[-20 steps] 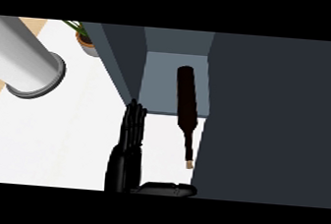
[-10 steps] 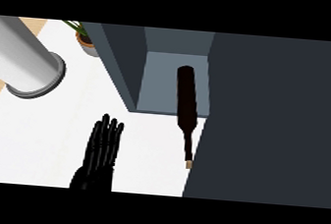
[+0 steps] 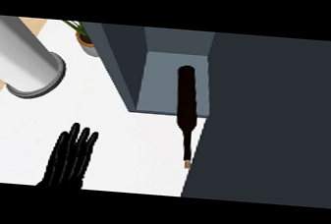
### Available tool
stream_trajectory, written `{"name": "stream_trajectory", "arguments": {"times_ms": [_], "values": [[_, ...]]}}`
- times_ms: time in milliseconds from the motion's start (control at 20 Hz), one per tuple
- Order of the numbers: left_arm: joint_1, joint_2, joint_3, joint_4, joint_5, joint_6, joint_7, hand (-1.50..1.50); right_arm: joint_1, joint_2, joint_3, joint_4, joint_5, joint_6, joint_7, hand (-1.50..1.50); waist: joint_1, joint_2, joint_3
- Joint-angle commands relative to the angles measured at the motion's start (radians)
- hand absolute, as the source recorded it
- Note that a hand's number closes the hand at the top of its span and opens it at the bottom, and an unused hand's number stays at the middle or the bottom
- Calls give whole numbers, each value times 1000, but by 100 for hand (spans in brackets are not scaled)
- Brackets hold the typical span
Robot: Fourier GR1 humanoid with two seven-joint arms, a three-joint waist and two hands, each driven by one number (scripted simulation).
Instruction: Pick up the wine, place it into the cabinet and close the cabinet
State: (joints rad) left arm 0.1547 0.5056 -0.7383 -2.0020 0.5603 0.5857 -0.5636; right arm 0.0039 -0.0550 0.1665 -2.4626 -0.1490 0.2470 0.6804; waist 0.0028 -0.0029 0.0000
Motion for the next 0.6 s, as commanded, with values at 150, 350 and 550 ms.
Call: {"name": "stream_trajectory", "arguments": {"times_ms": [150,350,550], "values": [[80,117,167,-69,93,-101,-5,-150,109,54,127,-104,-133,-28,97,150,-1,-1,0],[137,131,245,-60,139,-157,-44,-150,125,55,212,-120,-151,-27,151,150,4,-1,-1],[136,172,350,-96,206,-188,-7,-150,58,55,388,-130,-18,-13,143,150,3,-4,-1]]}}
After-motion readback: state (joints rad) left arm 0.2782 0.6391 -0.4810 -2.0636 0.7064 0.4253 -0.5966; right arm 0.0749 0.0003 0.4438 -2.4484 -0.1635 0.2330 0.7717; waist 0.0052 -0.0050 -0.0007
